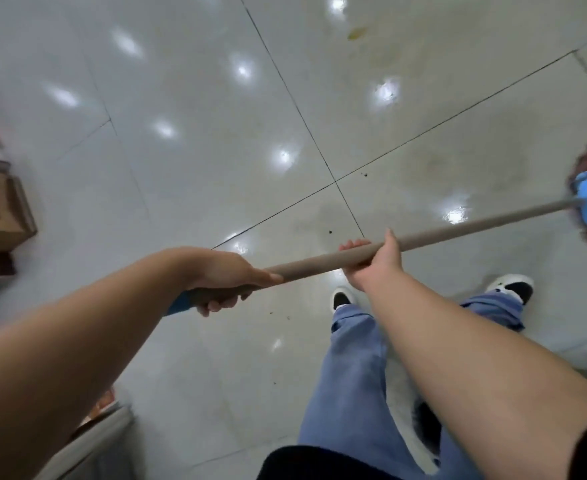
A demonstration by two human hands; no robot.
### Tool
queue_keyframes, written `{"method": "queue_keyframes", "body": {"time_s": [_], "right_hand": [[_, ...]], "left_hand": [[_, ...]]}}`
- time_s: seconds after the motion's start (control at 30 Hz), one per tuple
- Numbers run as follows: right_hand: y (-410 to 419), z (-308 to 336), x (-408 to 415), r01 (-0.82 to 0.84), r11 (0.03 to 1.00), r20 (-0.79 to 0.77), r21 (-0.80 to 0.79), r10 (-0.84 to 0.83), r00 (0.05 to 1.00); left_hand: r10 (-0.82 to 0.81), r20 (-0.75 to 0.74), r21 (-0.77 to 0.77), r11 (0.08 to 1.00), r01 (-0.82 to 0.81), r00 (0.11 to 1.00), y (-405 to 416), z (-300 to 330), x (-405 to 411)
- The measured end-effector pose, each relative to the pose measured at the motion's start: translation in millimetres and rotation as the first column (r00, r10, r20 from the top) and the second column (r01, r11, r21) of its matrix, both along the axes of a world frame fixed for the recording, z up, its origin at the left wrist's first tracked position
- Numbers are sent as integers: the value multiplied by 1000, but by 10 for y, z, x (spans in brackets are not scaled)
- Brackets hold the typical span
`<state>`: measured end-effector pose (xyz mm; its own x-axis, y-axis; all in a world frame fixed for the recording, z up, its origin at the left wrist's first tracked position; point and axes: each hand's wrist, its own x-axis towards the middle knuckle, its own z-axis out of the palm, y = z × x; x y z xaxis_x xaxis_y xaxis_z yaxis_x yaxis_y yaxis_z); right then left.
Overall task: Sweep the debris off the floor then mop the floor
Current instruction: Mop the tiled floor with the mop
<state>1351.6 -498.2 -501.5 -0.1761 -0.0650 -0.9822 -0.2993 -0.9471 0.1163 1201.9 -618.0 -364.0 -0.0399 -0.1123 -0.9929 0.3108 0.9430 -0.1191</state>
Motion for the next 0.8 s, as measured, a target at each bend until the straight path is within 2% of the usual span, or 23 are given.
{"method": "queue_keyframes", "body": {"time_s": [0.2, 0.37, 0.5, 0.7, 0.8], "right_hand": [[10, 45, 39, -67, 998, 98, 13, 66, 993], [489, 58, 313, -90, 996, 132, -8, 91, 987], [1463, 52, 678, -89, 995, 137, 36, 84, 987], [3859, 25, 1986, -38, 997, 169, 72, 26, 985], [4915, 47, 2681, 15, 988, 135, 154, -36, 990]], "left_hand": [[-30, -16, -3, 1000, 29, 999, -65, -26, 196], [-40, -5, -32, 999, 39, 999, 409, 26, 576], [-48, -42, 5, 999, 49, 998, 1390, 6, 941], [-47, 48, 44, 998, 45, 998, 3810, -121, 2157], [-71, 71, 76, 995, 66, 995, 4918, -175, 2828]]}}
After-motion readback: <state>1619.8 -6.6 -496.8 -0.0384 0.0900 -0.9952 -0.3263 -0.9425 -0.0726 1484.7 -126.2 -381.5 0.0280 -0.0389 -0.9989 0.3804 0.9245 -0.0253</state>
